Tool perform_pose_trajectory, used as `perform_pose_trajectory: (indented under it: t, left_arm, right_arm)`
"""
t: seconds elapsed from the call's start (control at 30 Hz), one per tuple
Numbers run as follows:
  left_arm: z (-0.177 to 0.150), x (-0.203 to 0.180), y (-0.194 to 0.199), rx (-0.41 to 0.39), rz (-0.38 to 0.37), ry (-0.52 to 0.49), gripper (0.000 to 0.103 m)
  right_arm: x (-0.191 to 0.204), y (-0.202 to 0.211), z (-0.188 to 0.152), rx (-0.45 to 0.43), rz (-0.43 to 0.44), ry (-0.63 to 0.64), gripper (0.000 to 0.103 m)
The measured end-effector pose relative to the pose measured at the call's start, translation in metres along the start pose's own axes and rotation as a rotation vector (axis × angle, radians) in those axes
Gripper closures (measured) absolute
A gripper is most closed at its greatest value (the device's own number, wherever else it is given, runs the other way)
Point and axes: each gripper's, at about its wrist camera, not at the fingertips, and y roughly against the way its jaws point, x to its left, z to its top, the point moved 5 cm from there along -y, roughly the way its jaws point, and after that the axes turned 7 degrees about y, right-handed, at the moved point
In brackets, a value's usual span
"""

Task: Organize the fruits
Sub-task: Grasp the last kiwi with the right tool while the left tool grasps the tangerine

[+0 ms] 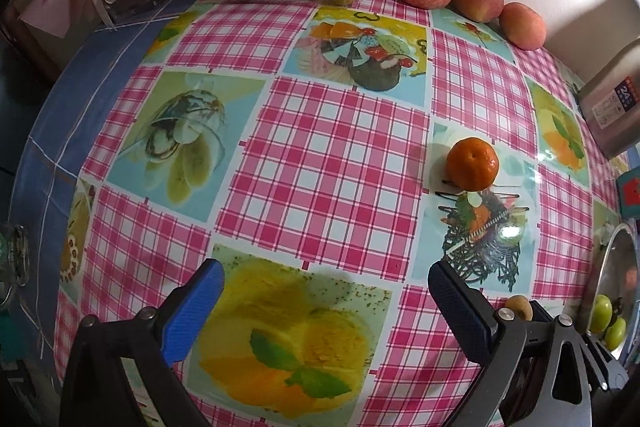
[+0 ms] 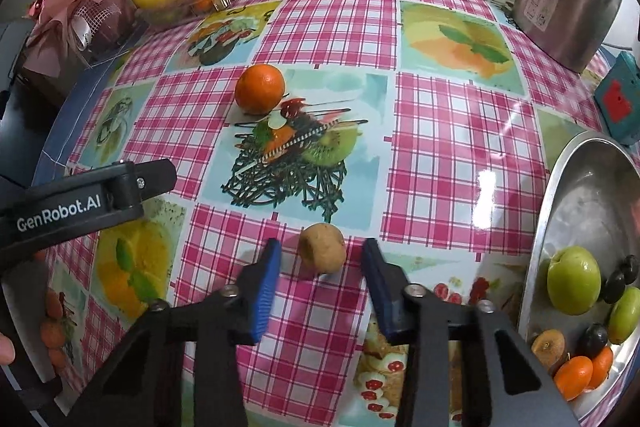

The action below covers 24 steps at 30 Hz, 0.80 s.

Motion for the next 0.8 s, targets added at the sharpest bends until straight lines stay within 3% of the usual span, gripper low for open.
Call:
perform_pose_trajectory:
  t: [0.2, 0.5, 0.8]
  left_arm:
    - [-0.001, -0.002, 0.001, 0.001, -0.002, 0.006, 0.000]
    - [0.001, -0.009, 0.005, -0.023, -0.040, -0.007, 0.000]
    - [0.011, -0.019, 0.010, -0.104, -0.098, -0.012, 0.000]
  right_arm:
    - [0.000, -0.001, 0.001, 0.002, 0.009, -0.002, 0.078]
    - [-0.005, 0.006, 0.001, -0.013, 0.018, -0.026, 0.078]
    - [-0.020, 0.014, 0.009, -0.048, -0.012, -0.046, 0.078]
